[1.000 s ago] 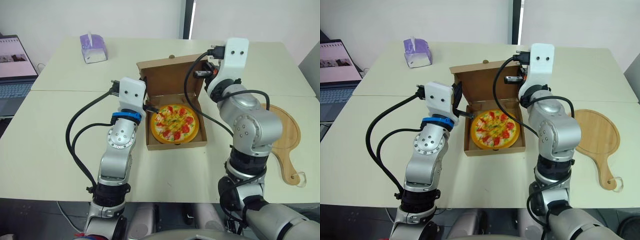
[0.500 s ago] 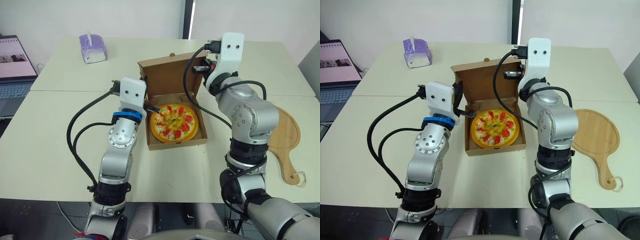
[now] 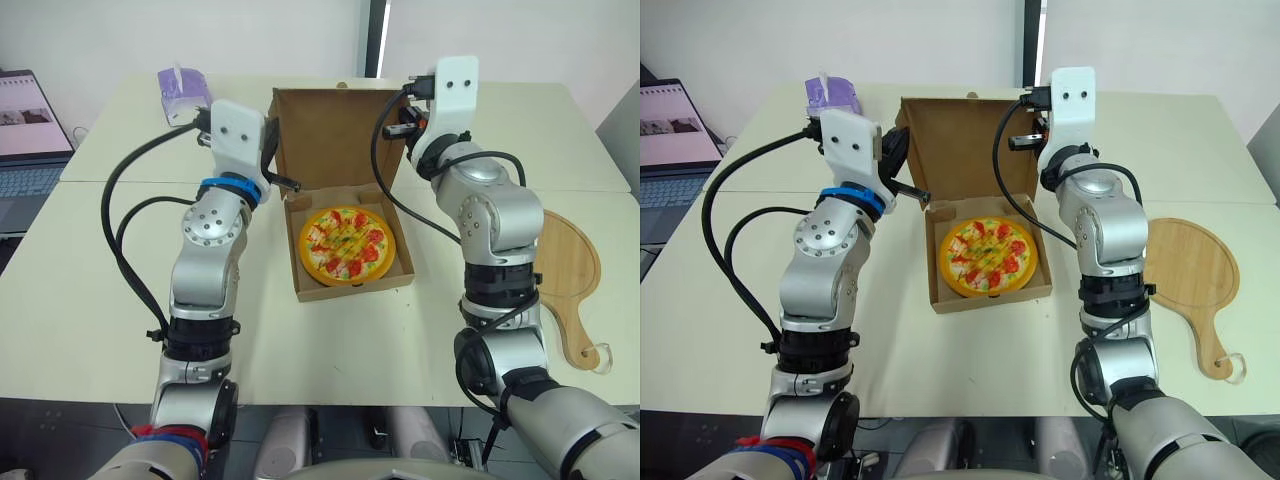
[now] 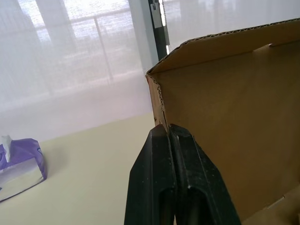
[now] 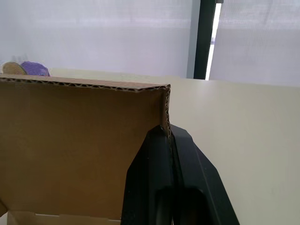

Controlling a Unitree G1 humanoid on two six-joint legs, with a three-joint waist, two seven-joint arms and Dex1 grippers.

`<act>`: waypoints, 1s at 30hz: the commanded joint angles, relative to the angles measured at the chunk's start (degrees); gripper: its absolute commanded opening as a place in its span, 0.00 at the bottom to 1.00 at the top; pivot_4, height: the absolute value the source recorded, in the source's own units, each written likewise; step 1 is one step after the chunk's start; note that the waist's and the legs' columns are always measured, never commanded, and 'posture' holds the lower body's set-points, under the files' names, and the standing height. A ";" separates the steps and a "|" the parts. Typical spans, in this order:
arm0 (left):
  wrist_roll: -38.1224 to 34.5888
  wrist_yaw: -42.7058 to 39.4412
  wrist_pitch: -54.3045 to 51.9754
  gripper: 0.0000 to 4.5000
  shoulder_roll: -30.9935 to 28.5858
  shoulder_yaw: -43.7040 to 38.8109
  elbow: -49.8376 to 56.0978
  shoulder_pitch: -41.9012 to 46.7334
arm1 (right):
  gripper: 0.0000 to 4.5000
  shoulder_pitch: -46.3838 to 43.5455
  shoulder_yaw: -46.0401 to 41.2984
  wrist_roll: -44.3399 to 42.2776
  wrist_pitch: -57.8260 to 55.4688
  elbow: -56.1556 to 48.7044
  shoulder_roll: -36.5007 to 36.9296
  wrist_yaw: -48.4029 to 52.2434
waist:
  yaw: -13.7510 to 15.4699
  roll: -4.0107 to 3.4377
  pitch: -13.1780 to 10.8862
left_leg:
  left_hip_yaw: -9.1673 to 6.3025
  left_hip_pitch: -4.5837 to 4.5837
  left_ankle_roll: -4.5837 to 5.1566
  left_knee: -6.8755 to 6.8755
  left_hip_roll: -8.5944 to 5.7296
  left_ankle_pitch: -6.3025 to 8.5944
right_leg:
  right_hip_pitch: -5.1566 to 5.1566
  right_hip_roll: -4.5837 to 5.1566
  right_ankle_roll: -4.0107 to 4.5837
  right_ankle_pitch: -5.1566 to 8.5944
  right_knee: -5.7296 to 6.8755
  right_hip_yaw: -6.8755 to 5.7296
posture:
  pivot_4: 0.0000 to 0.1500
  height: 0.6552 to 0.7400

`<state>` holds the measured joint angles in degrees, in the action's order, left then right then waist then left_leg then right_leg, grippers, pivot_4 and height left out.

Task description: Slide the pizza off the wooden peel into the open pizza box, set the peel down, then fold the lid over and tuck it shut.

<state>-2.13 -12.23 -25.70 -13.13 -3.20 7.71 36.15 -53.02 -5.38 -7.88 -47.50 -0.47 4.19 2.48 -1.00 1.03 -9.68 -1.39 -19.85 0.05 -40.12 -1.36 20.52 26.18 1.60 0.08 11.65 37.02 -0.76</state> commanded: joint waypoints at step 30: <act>-0.46 2.51 0.59 0.00 -0.22 1.03 5.49 -1.13 | 0.00 -1.57 1.01 -0.63 -9.15 -11.82 -7.48 -7.25 | -0.48 0.00 0.00 | -0.02 -0.05 -0.02 0.01 0.00 -0.01 | 0.09 0.03 0.00 0.00 0.02 0.01 | 1.00 1.00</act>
<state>-2.78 -9.58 -26.69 -13.58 -2.87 10.33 34.70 -54.36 -5.43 -7.95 -56.05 -9.00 -2.54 -4.36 -1.48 1.03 -9.68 -1.40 -19.90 0.02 -40.11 -1.37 20.52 26.26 1.63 0.08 11.65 37.04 -0.74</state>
